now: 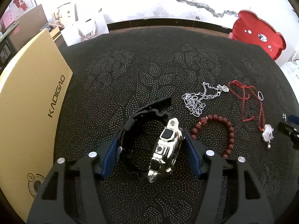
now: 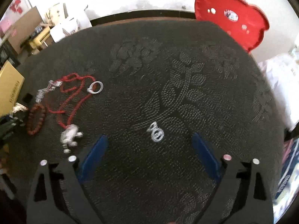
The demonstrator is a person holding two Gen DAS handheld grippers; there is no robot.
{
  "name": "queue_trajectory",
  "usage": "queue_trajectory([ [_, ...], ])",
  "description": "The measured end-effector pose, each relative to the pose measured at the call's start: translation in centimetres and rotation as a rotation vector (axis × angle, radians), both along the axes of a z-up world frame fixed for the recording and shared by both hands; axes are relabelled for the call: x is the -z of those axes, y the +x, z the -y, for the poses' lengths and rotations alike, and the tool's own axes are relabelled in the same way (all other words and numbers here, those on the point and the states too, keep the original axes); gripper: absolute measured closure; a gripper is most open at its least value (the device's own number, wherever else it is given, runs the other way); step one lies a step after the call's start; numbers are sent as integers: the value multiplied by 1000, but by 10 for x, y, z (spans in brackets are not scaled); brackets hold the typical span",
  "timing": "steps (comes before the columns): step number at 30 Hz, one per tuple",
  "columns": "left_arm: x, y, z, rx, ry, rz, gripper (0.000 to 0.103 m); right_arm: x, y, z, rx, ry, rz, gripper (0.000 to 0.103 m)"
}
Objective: Organize jewelry
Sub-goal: 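Close the right tool on the small silver charm and lift it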
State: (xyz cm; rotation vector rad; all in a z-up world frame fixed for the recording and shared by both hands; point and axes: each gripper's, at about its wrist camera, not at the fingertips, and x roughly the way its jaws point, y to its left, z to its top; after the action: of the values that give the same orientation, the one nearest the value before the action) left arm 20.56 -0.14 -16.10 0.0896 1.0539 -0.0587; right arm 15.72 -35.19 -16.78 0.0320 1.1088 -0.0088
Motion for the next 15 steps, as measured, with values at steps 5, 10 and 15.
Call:
queue_trajectory([
  [5, 0, -1, 0, -1, -4, 0, 40, -5, -2, 0, -4, 1, 19, 50],
  [10, -1, -2, -3, -1, -8, -8, 40, -5, -6, 1, -11, -7, 5, 78],
  [15, -1, 0, -3, -4, -9, -13, 41, -7, -6, -4, -30, -11, -10, 91],
])
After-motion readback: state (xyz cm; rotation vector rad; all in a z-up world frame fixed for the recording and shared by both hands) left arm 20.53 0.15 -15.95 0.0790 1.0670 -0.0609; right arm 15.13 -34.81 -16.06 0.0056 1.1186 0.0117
